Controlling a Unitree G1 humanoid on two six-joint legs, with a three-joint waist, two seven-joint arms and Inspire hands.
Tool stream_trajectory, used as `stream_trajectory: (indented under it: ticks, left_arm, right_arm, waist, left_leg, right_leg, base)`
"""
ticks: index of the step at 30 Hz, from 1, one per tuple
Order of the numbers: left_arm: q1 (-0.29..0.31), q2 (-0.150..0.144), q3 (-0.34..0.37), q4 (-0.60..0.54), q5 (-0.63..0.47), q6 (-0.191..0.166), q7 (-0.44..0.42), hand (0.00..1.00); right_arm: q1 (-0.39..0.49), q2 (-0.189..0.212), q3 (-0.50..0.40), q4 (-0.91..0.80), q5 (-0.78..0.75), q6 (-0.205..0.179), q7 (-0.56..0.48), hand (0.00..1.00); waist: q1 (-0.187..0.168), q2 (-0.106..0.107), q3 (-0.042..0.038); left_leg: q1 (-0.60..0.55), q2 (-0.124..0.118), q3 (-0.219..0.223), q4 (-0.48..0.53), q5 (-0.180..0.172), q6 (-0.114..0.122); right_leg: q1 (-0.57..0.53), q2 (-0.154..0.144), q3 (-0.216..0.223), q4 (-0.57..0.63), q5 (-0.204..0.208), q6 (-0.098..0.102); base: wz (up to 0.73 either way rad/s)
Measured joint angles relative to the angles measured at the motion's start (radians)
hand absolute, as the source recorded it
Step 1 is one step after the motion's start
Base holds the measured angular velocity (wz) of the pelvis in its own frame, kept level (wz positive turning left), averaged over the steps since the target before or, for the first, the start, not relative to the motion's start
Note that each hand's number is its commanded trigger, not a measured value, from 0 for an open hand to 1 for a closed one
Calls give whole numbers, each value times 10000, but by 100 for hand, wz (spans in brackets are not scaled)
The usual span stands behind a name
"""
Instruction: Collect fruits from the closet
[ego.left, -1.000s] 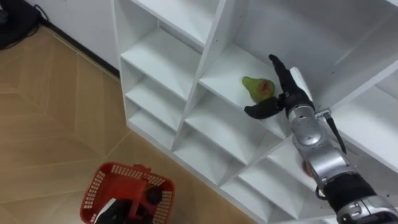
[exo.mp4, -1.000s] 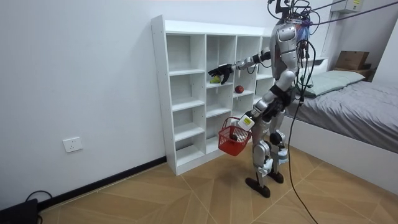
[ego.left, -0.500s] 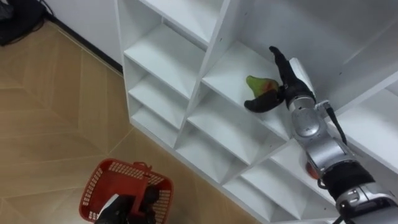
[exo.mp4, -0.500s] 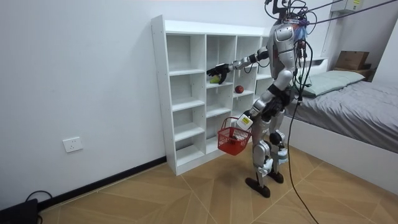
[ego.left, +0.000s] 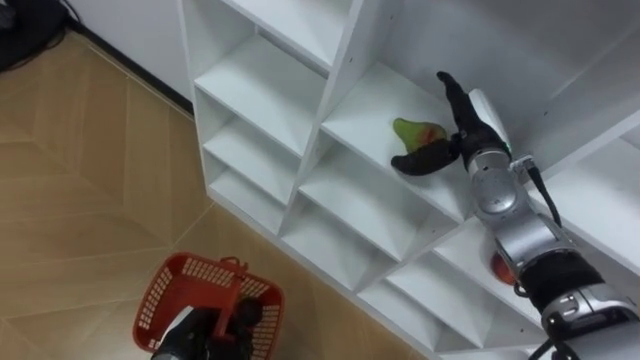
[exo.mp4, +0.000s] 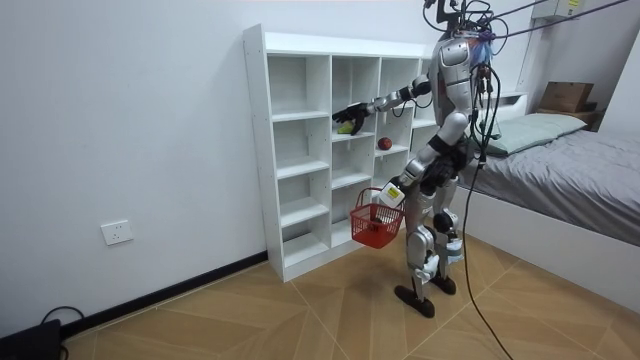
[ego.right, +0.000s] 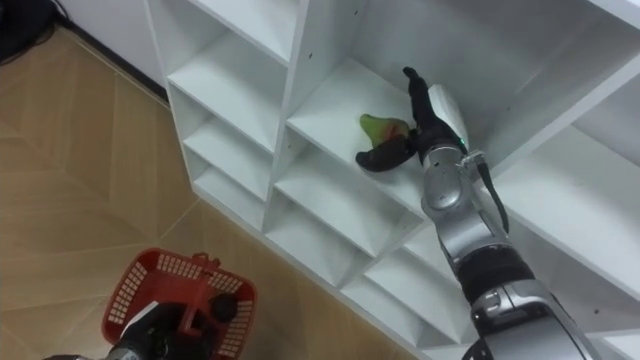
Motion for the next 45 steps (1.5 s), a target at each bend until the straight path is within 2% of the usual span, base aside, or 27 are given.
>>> stream_trajectory:
  ticks: [9,11,13,15,16,18,19,20,23,27,35,39,45]
  left_arm:
    - [-31,5,-3,0,-1,0,5,100]
    - [-32,5,-7,13,-1,0,3,100]
    - [-75,-1,-18,96,-4,0,-16,100]
    - [-118,-14,-24,247,-1,5,-25,100]
    - [-117,-14,-24,256,-1,5,-28,100]
    - [-126,-18,-27,293,-1,6,-35,100]
    - [-133,-19,-38,293,-1,6,-35,100]
    - [-162,-17,-89,294,-1,6,-36,100]
    - [-304,-10,-177,332,6,6,-47,100]
    - [-314,6,-295,346,-2,5,-50,100]
    - [-381,-15,-391,377,-68,5,-43,100]
    - [-385,-3,-547,377,-102,5,-41,100]
    - [-399,-12,-572,378,-102,5,-41,100]
  right_arm:
    - [-207,-29,-121,268,87,-15,229,0]
    - [-208,-32,-137,269,94,-16,312,7]
    - [-210,-38,-202,271,157,-9,429,17]
    - [-216,-104,-205,300,360,1,636,51]
    - [-216,-117,-208,306,385,5,674,55]
    - [-223,-132,-209,305,399,7,797,71]
    - [-223,-133,-209,305,400,6,824,89]
    - [-231,-154,-205,298,386,-9,879,100]
    - [-418,-264,-201,351,337,19,810,100]
    - [-592,-310,-185,577,312,155,682,100]
    - [-584,-295,-171,614,571,105,667,100]
    - [-584,-296,-169,624,790,87,674,100]
    - [-584,-296,-170,624,801,72,686,100]
  waist:
    - [-24,4,3]
    - [-30,4,4]
    - [-27,5,8]
    - [-28,8,14]
    - [-28,8,16]
    - [-28,5,24]
    - [-28,0,27]
    - [-28,-23,30]
    - [-18,-49,98]
    - [2,-52,98]
    - [-14,-38,102]
    - [-9,7,128]
    - [-10,29,119]
  left_leg:
    - [-100,-13,-5,17,11,-9]
    - [-99,-18,-11,17,11,-9]
    - [-108,-9,-6,15,11,-9]
    - [-112,-5,-1,14,11,-9]
    - [-114,-5,-1,14,11,-9]
    - [-123,-5,0,15,11,-9]
    - [-134,-5,-1,17,11,-9]
    - [-186,-3,-1,32,15,-15]
    - [-318,-2,-24,123,28,-34]
    - [-362,0,-54,159,28,-33]
    - [-434,5,-52,169,28,-32]
    - [-434,6,-52,173,28,-32]
    - [-434,1,-50,175,28,-33]
  right_leg:
    - [-103,9,5,17,0,-1]
    - [-102,10,1,16,0,-1]
    - [-114,9,7,15,0,-1]
    - [-120,8,11,14,0,-1]
    - [-121,8,11,13,0,-1]
    - [-130,8,10,15,1,-1]
    - [-137,9,9,16,0,-1]
    - [-189,11,9,26,2,-3]
    - [-287,21,4,29,16,-27]
    - [-326,15,6,18,16,-27]
    - [-409,17,36,18,16,-27]
    - [-410,16,29,18,16,-27]
    - [-411,21,14,20,16,-27]
  base:
    - [-1]
    - [0]
    - [0]
    - [0]
    - [0]
    - [0]
    - [0]
    - [0]
    - [2]
    - [2]
    - [0]
    - [0]
    - [0]
